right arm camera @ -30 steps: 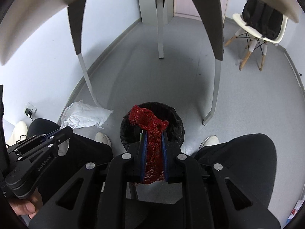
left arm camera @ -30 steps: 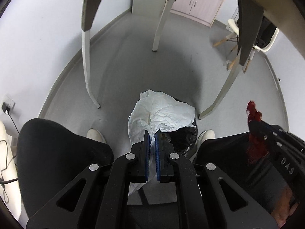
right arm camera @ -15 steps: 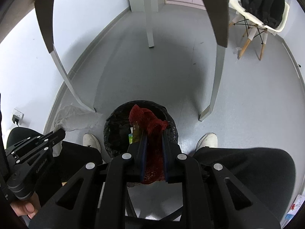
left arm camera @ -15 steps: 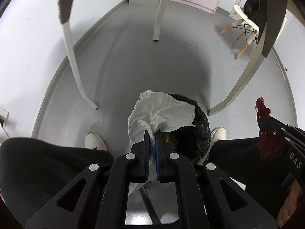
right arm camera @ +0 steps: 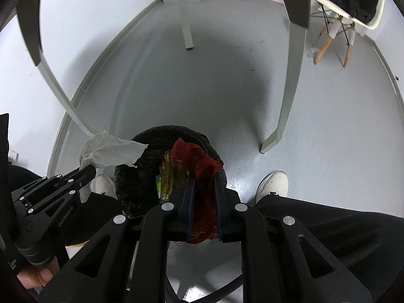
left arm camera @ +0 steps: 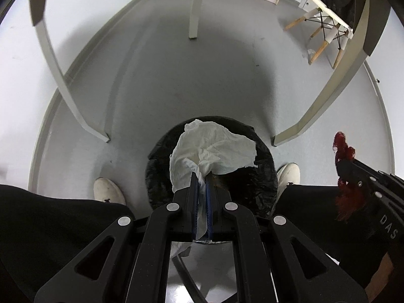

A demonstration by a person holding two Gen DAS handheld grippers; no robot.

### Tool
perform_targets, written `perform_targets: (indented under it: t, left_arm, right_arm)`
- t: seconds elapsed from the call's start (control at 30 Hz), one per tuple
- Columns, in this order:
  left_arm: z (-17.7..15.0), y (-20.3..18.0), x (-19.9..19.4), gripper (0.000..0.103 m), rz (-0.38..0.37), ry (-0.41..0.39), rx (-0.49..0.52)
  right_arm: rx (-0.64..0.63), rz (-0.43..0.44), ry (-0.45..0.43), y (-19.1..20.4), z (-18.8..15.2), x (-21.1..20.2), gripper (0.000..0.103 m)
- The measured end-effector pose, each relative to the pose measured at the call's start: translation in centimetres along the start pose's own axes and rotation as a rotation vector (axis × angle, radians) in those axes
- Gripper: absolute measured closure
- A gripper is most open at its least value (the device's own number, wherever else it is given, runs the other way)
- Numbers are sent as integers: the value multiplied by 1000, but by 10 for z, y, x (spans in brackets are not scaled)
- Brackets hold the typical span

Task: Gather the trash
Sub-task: 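Open the left tool over the bin while the right tool holds the red net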

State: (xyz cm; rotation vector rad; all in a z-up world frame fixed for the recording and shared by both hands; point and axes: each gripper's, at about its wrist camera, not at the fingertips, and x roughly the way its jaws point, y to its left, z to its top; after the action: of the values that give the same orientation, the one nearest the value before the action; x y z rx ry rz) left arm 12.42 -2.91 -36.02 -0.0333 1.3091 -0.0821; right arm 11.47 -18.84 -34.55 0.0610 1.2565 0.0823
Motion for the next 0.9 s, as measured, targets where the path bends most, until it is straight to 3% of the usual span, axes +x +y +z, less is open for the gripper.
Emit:
perform_targets:
  t: [0.23, 0.3, 0.37, 0.7, 0.77, 0.9]
  left_arm:
    - [1, -9, 7, 96, -6, -19, 30]
    - [0, -10, 7, 91, 7, -22, 39]
    - [-1, -11, 8, 79, 6, -13, 39]
    - [-1, -13, 3, 45, -5, -20, 34]
    - [0, -10, 0, 33, -11, -29, 23]
    - [2, -2, -8, 22, -10, -57, 2]
  right_arm:
    - [13, -8, 4, -10, -2, 4, 90]
    - [18, -12, 6, -10, -2, 3, 90]
    - [22, -14, 8, -13, -3, 3, 90]
    - [35, -18, 10, -18, -4, 1, 90]
    - [33, -19, 10, -18, -4, 0, 90]
    - [29, -17, 9, -15, -2, 2, 89]
